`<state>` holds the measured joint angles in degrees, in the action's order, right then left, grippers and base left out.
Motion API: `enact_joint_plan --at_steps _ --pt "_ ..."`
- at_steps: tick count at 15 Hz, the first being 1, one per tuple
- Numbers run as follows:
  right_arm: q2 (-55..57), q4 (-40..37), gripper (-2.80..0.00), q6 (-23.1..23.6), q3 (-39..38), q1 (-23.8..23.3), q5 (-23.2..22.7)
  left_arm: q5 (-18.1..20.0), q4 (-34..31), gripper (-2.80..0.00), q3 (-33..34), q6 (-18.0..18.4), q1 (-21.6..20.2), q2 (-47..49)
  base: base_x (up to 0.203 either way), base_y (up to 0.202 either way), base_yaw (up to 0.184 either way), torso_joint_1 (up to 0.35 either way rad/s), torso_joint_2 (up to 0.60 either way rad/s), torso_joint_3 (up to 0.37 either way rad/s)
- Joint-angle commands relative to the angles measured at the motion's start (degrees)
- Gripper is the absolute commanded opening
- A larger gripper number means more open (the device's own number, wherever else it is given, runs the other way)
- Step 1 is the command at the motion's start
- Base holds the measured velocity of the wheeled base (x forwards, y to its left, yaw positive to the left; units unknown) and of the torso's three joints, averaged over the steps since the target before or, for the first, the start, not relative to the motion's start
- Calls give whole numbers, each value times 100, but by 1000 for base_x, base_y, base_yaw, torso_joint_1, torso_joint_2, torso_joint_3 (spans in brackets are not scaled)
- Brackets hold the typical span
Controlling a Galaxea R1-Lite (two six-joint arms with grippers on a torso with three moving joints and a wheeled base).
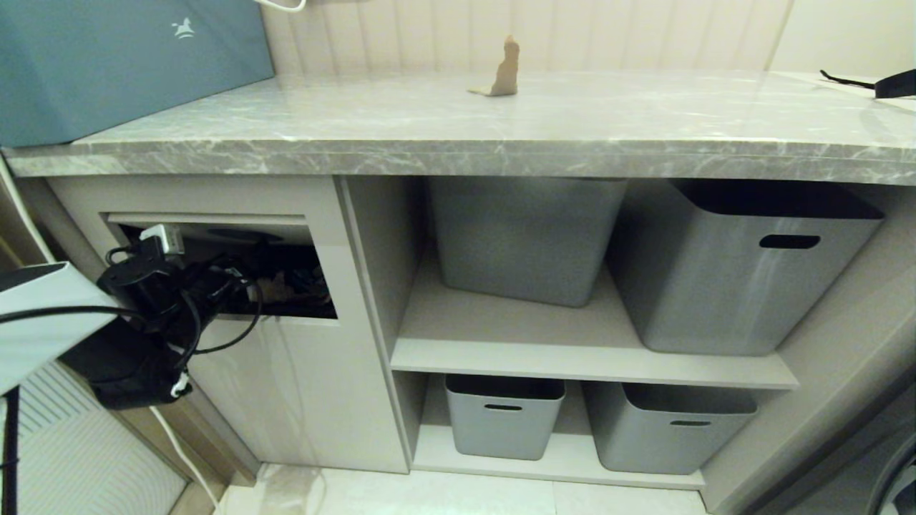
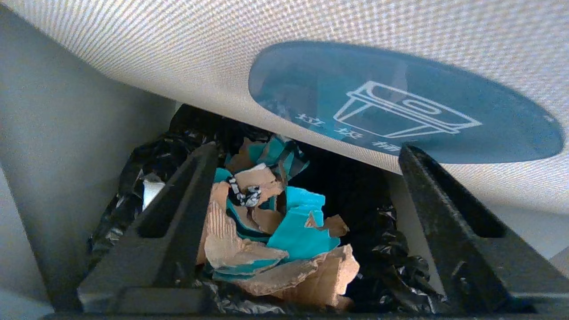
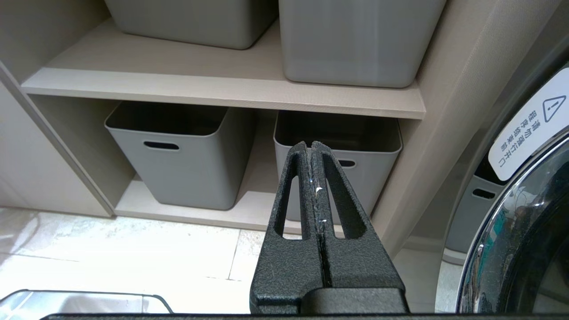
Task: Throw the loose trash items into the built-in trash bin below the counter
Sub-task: Put the garbage in the trash can
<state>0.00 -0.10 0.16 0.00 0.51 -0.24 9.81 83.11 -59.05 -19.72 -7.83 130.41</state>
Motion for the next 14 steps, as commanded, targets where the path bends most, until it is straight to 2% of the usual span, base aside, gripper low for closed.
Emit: enact_joint_plan --at_steps 1,3,10,14 --pt "-9 1 -280 2 0 2 -2 -144 34 0 349 -31 11 -418 0 0 0 0 0 0" --pt "-9 1 -280 2 0 2 -2 -212 39 0 926 -54 10 -924 0 0 0 0 0 0" --pt "-9 1 -280 2 0 2 -2 -267 268 0 3630 -134 -64 -2587 0 0 0 0 0 0" --pt "-9 1 -280 2 0 2 -2 -241 245 0 4414 -140 -185 -3668 0 0 0 0 0 0"
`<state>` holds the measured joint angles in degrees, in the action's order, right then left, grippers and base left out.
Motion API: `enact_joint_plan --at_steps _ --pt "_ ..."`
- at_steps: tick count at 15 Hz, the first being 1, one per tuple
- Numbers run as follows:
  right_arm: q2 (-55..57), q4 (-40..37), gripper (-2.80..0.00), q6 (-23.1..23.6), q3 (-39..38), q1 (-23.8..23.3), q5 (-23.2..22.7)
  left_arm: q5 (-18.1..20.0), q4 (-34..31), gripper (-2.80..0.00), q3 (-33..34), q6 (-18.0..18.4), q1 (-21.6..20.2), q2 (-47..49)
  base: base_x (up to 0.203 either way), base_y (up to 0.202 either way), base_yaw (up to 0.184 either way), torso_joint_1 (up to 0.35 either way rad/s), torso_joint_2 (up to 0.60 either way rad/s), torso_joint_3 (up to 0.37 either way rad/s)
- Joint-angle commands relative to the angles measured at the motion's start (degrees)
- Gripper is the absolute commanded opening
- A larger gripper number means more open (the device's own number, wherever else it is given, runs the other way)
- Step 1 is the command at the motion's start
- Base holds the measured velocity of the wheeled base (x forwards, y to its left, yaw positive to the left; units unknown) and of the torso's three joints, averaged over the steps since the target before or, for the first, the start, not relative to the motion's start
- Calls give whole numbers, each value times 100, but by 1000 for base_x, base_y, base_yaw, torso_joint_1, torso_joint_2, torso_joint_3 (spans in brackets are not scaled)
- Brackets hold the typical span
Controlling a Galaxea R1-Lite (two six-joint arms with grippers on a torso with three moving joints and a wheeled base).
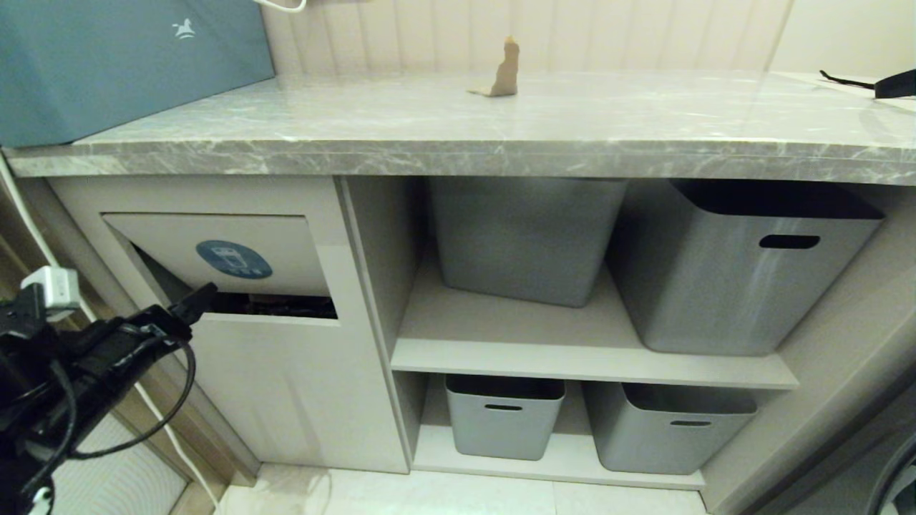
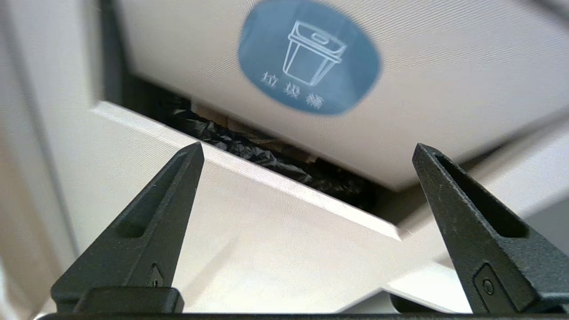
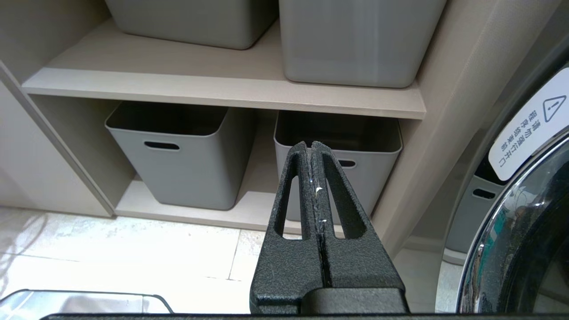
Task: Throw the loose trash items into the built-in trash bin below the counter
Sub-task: Put the garbage in the trash can, then pick up the garbage
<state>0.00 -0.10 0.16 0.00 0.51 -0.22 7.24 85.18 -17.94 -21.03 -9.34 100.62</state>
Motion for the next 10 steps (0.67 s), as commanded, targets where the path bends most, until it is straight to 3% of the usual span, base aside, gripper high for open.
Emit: enact_joint_plan --at_steps 1,3,6,8,10 --pt "-9 1 -280 2 6 2 -4 51 29 0 473 -3 -33 -1010 0 0 0 0 0 0" --pt "-9 1 -280 2 0 2 -4 337 -56 0 670 53 -21 -1754 0 0 0 0 0 0" --pt "-9 1 -280 2 0 2 -4 1069 -226 0 628 265 -20 -2664 0 0 0 0 0 0" --pt "-9 1 -280 2 0 2 -4 1391 -337 0 348 486 -16 -3143 0 0 0 0 0 0" --pt "-9 1 -280 2 0 2 -4 1982 -947 0 -290 627 58 -3621 0 0 0 0 0 0"
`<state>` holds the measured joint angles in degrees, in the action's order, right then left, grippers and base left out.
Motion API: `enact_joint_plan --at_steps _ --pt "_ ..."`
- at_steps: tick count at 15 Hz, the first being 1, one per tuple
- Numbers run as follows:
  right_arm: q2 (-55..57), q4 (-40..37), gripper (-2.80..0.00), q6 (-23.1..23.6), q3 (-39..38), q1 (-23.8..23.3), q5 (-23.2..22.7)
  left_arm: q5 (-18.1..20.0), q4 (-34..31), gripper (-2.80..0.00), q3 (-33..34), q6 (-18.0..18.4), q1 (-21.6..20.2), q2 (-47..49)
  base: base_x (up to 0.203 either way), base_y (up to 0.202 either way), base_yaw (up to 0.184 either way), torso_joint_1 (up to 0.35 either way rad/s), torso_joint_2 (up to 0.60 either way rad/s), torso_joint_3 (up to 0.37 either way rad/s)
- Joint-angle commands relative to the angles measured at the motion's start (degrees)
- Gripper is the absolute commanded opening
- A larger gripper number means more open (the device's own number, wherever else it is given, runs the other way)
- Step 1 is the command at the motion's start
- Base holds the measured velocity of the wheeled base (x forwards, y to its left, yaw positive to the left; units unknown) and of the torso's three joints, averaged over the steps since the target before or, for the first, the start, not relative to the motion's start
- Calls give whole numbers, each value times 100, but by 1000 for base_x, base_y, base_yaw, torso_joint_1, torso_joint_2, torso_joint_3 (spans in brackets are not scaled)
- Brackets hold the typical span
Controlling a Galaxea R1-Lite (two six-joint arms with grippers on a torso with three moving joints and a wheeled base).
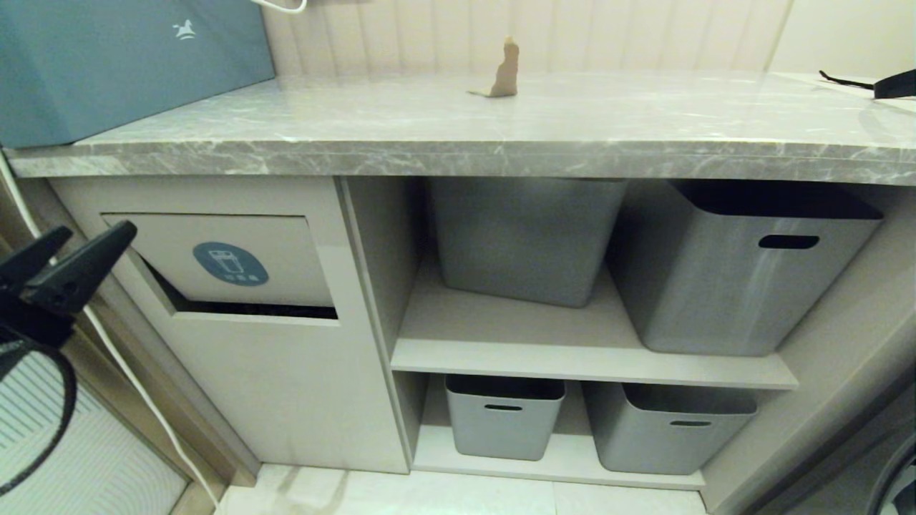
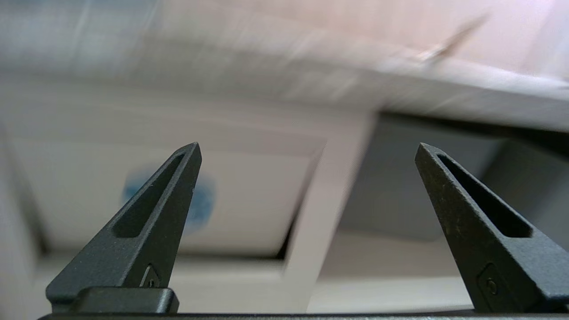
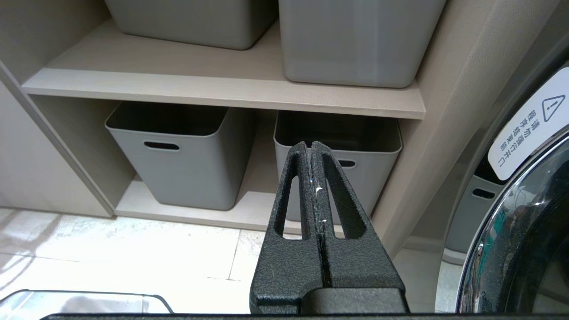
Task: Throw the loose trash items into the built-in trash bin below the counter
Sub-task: Pick up the garbage
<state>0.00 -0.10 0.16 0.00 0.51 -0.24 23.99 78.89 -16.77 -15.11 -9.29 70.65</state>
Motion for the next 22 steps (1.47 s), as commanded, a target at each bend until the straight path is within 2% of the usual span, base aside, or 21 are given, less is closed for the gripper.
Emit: enact_joint_plan --at_steps 1,4,6,7,8,9,11,12,15,17,19,22 --pt "-9 1 -280 2 0 2 -2 514 -861 0 -671 118 197 -878 0 0 0 0 0 0" --pt "-9 1 -280 2 0 2 -2 738 -2523 0 -1456 655 1157 -1447 0 0 0 0 0 0" --pt "-9 1 -280 2 0 2 -2 747 -3631 0 -1864 1468 1759 -1626 0 0 0 0 0 0" --pt "-9 1 -280 2 0 2 -2 744 -3873 0 -1893 1811 1887 -1706 0 0 0 0 0 0" --pt "-9 1 -280 2 0 2 -2 718 -3984 0 -1843 1991 1919 -1832 0 0 0 0 0 0" --pt "-9 1 -280 2 0 2 -2 628 -4078 0 -1786 2026 1921 -1979 0 0 0 0 0 0" --pt "-9 1 -280 2 0 2 -2 64 -4540 0 -1510 2033 1921 -2307 0 0 0 0 0 0" --pt "-9 1 -280 2 0 2 -2 -231 -4727 -280 -1255 2020 1914 -2409 0 0 0 0 0 0" --pt "-9 1 -280 2 0 2 -2 -1489 -4964 -280 13 1849 1900 -2771 0 0 0 0 0 0" --pt "-9 1 -280 2 0 2 -2 -2238 -5184 -280 963 1787 1900 -3385 0 0 0 0 0 0" --pt "-9 1 -280 2 0 2 -2 -2538 -5977 -280 1400 1770 1900 -4299 0 0 0 0 0 0" --pt "-9 1 -280 2 0 2 -2 -2593 -8237 -280 1266 1770 1872 -5473 0 0 0 0 0 0"
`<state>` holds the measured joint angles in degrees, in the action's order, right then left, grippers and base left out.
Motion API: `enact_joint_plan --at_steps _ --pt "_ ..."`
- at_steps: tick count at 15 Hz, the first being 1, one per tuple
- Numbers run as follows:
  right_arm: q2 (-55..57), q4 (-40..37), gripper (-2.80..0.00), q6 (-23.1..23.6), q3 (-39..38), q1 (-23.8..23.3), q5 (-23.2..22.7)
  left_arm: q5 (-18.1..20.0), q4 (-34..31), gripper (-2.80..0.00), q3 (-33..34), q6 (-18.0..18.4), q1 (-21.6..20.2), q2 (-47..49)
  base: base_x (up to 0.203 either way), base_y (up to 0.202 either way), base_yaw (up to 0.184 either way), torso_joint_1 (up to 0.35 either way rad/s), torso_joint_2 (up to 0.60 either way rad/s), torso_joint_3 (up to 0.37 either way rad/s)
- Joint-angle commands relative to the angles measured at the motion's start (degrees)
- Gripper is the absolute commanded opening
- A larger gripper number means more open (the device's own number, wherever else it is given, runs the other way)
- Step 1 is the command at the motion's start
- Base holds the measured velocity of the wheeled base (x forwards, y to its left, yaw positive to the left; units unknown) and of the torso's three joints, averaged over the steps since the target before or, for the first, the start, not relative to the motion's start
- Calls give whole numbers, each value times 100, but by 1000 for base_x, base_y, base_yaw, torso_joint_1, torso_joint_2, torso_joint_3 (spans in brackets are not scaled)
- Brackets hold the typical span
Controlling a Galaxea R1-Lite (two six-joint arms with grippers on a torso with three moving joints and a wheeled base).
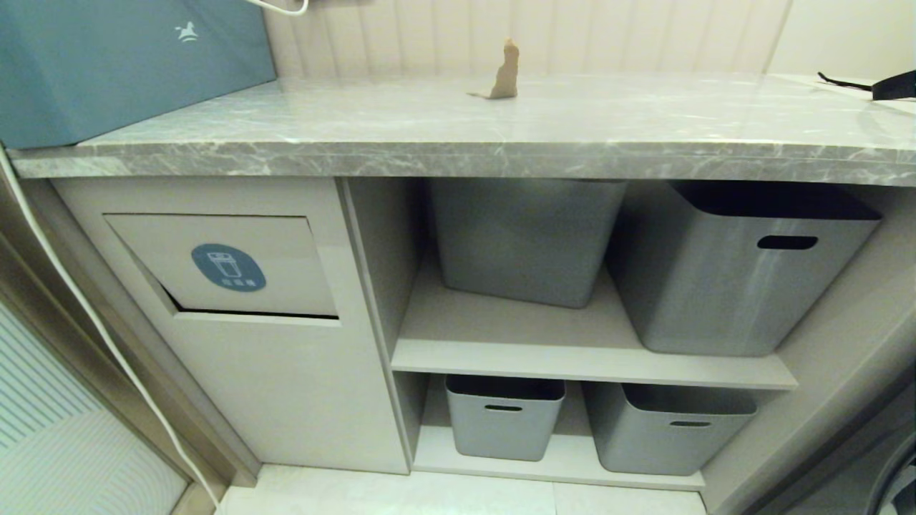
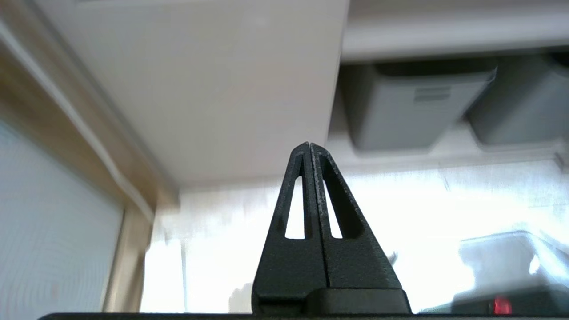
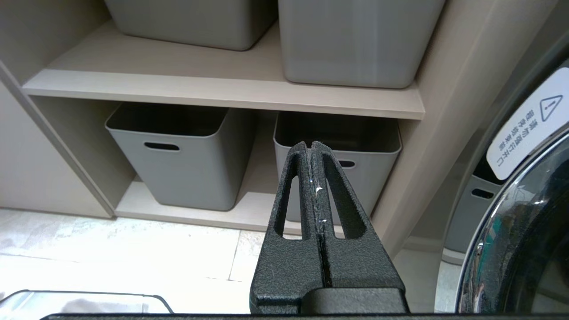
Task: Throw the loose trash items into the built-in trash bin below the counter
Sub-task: Pick up the garbage
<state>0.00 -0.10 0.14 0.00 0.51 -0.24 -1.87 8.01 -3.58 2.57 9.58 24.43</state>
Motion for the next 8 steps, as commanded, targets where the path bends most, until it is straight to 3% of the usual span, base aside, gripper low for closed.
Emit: enact_joint_plan --at_steps 1,2,5,8 --pt "-9 1 -280 4 0 2 -2 -8 -1719 -280 -128 7 -68 -878 0 0 0 0 0 0" --pt "-9 1 -280 4 0 2 -2 -3 -2011 -280 -167 17 -268 -839 0 0 0 0 0 0" --pt "-9 1 -280 4 0 2 -2 12 -2012 -280 -193 61 -1119 -1149 0 0 0 0 0 0" --pt "-9 1 -280 -5 0 2 -2 170 -2004 -280 -129 208 -996 -2016 0 0 0 0 0 0"
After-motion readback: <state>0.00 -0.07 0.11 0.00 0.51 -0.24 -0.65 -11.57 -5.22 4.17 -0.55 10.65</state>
